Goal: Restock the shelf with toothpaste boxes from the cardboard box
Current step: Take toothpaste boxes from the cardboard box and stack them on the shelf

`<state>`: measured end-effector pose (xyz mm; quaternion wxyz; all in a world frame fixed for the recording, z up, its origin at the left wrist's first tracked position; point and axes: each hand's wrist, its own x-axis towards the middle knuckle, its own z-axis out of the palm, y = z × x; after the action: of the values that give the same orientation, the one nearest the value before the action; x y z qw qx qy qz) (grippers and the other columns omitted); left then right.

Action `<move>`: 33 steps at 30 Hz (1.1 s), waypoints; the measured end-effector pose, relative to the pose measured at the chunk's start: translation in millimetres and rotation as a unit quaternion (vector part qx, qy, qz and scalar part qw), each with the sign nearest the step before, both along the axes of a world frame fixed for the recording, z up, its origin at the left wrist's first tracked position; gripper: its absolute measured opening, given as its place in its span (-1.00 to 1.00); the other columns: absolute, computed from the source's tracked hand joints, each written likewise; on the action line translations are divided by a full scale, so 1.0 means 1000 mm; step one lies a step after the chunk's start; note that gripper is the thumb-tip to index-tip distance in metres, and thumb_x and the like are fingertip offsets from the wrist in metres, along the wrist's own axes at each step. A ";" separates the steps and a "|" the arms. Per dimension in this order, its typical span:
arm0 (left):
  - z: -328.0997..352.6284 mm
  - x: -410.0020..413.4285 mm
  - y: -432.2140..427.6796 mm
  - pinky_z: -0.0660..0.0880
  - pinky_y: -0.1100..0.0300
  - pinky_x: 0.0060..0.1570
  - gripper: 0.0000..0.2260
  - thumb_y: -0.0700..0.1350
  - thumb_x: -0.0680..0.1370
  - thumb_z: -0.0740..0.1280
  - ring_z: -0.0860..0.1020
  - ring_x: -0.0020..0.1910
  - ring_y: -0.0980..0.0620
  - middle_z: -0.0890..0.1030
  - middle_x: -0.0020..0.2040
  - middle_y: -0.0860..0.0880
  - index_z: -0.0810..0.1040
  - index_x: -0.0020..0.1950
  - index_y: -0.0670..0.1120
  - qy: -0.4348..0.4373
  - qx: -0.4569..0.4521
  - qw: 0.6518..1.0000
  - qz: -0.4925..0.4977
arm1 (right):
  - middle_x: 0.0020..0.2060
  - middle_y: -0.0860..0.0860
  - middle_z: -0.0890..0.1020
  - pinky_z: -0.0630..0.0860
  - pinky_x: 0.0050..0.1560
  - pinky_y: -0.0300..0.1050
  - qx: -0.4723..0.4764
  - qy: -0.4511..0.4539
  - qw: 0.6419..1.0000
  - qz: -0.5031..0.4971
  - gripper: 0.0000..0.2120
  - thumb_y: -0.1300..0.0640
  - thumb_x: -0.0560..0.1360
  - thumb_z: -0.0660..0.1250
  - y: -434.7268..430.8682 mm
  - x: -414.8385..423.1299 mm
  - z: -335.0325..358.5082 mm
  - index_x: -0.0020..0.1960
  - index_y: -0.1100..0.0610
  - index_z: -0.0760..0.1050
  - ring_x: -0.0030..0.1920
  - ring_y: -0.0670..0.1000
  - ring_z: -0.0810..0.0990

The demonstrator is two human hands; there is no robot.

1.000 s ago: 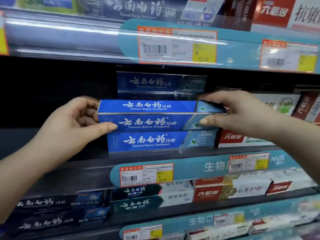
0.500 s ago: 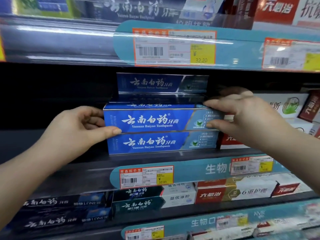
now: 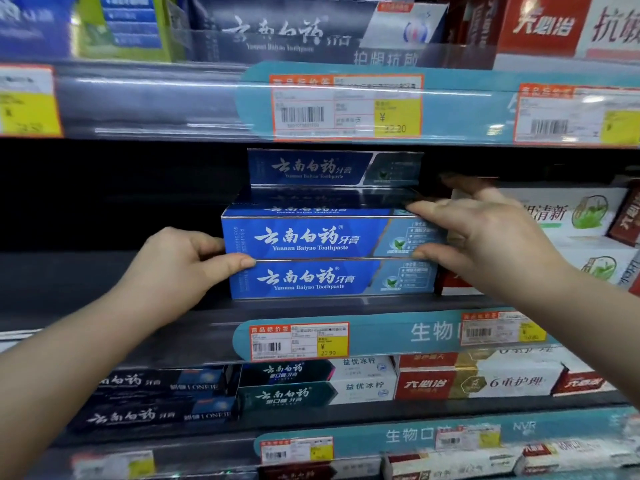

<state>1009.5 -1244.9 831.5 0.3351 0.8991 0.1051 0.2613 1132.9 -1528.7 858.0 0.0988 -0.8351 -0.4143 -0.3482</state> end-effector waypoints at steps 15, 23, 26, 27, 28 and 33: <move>-0.002 -0.045 -0.034 0.46 0.13 0.06 -0.47 -0.01 0.34 0.47 0.54 -0.01 0.00 0.53 0.07 -0.03 0.45 0.28 -0.09 -0.031 -0.019 0.990 0.139 | 0.12 0.12 0.57 0.40 0.12 0.12 0.006 0.088 0.996 0.021 -0.53 -0.03 0.38 0.34 -0.002 -0.019 0.008 0.24 0.10 0.45 0.09 0.24 0.46; -0.025 -0.177 -0.038 0.29 0.53 -0.16 -0.58 0.24 0.28 0.33 0.48 -0.20 0.15 0.49 -0.19 0.11 0.62 -0.06 -0.05 0.044 0.048 0.979 0.196 | 0.12 0.09 0.57 0.29 0.28 0.03 0.008 0.186 0.968 0.167 -0.56 -0.07 0.38 0.29 0.036 -0.086 -0.012 0.19 0.12 0.50 0.20 0.17 0.46; -0.042 -0.246 -0.026 0.36 0.26 -0.12 -0.48 0.31 0.24 0.14 0.47 -0.15 0.03 0.51 -0.17 0.04 0.61 -0.12 -0.04 0.106 0.056 0.959 0.257 | 0.11 0.10 0.58 0.33 0.25 0.07 -0.038 0.242 0.949 0.199 -0.50 -0.17 0.37 0.22 0.069 -0.132 -0.030 0.18 0.12 0.49 0.18 0.19 0.48; -0.046 -0.270 -0.021 0.39 0.20 -0.12 -0.48 0.32 0.24 0.13 0.48 -0.14 0.00 0.52 -0.17 0.02 0.61 -0.13 -0.03 0.123 0.058 0.950 0.281 | 0.10 0.11 0.58 0.37 0.23 0.11 -0.054 0.251 0.944 0.209 -0.48 -0.19 0.36 0.21 0.081 -0.149 -0.036 0.18 0.12 0.50 0.17 0.20 0.50; -0.051 -0.296 -0.013 0.40 0.16 -0.12 -0.52 0.31 0.26 0.16 0.49 -0.14 -0.01 0.51 -0.19 0.01 0.59 -0.14 -0.01 0.138 0.053 0.942 0.301 | 0.10 0.10 0.59 0.39 0.23 0.13 -0.063 0.253 0.939 0.225 -0.47 -0.21 0.36 0.20 0.095 -0.166 -0.042 0.18 0.11 0.50 0.17 0.19 0.51; -0.077 -0.435 0.031 0.46 0.11 -0.03 -0.42 0.37 0.26 0.15 0.52 -0.03 -0.02 0.56 -0.12 0.02 0.60 0.00 -0.02 0.176 0.024 0.912 0.370 | 0.22 0.00 0.50 0.24 0.33 -0.03 -0.110 0.322 0.901 0.269 -0.54 -0.09 0.42 0.34 0.172 -0.274 -0.060 0.27 0.03 0.43 0.30 0.08 0.38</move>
<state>574.8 -1214.0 754.1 0.1690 0.8350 0.4810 0.2069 859.0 -1356.6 797.9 0.2244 -0.7643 -0.6040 0.0275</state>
